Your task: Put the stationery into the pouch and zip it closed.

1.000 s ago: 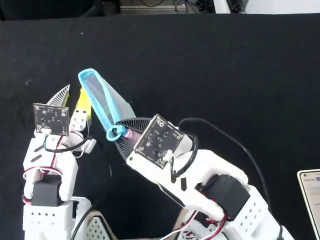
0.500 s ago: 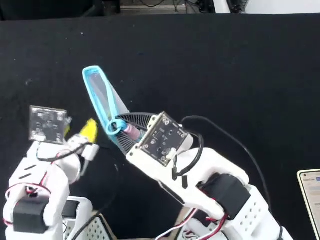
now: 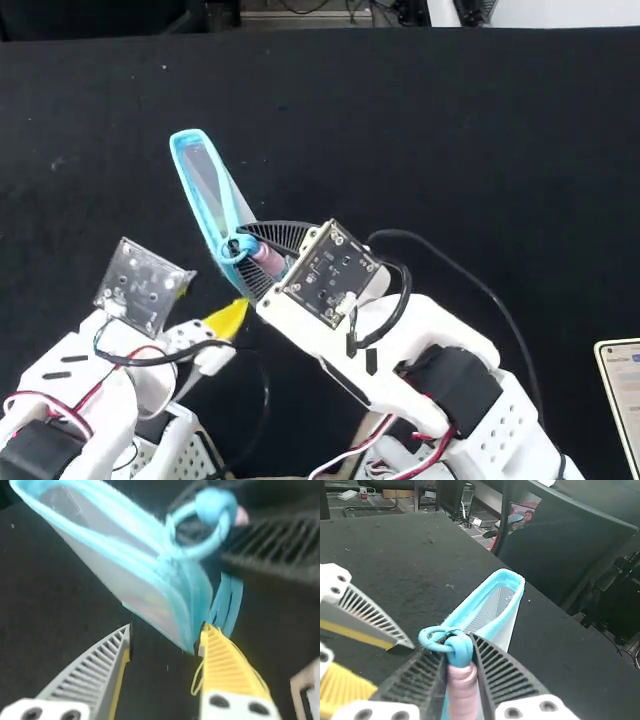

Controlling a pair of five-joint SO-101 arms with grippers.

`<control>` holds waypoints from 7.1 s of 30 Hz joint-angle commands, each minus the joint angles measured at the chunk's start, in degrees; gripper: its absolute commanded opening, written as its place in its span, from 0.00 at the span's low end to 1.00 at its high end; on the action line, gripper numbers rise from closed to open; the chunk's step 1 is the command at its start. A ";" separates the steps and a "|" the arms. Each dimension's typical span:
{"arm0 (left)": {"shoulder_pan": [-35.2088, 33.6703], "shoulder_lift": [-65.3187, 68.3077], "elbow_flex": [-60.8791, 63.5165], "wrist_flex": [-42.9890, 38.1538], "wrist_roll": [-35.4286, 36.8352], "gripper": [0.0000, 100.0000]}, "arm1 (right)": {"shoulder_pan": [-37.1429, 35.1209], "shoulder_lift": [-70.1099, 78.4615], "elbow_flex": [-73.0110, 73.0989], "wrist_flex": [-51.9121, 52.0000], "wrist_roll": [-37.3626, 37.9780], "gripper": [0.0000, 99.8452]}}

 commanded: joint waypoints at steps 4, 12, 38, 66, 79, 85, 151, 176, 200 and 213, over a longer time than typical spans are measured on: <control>-3.56 0.00 4.97 -8.70 0.79 0.23 | 0.70 -1.10 0.22 -0.18 0.62 0.01; -16.66 0.00 8.40 -10.73 0.62 0.23 | 0.70 -1.10 0.75 -0.70 0.62 0.01; -6.20 -0.09 -3.38 0.35 -4.04 0.23 | 0.70 -1.01 3.91 -6.33 0.53 0.01; -4.35 -9.05 11.74 -17.49 -4.57 0.03 | 2.02 -1.45 3.82 -9.32 -0.35 0.01; -4.70 -14.86 14.29 -7.30 -12.57 0.03 | 10.90 -1.01 6.73 -18.11 -9.67 0.01; -4.26 -14.86 16.22 -7.30 -12.57 0.03 | 10.99 -1.01 6.99 -17.93 -9.67 0.01; -4.44 -14.86 15.87 -5.01 -14.51 0.03 | 33.67 46.55 -29.49 -8.00 -9.14 0.01; -4.18 -14.86 15.43 -6.15 -14.59 0.03 | 11.96 4.53 -3.47 6.68 0.09 0.20; -4.18 -14.86 15.43 -6.24 -14.59 0.03 | 8.53 6.20 6.11 -11.78 0.09 0.20; -4.18 -14.86 15.43 -6.15 -14.59 0.03 | 8.88 6.20 14.46 -24.18 0.09 0.20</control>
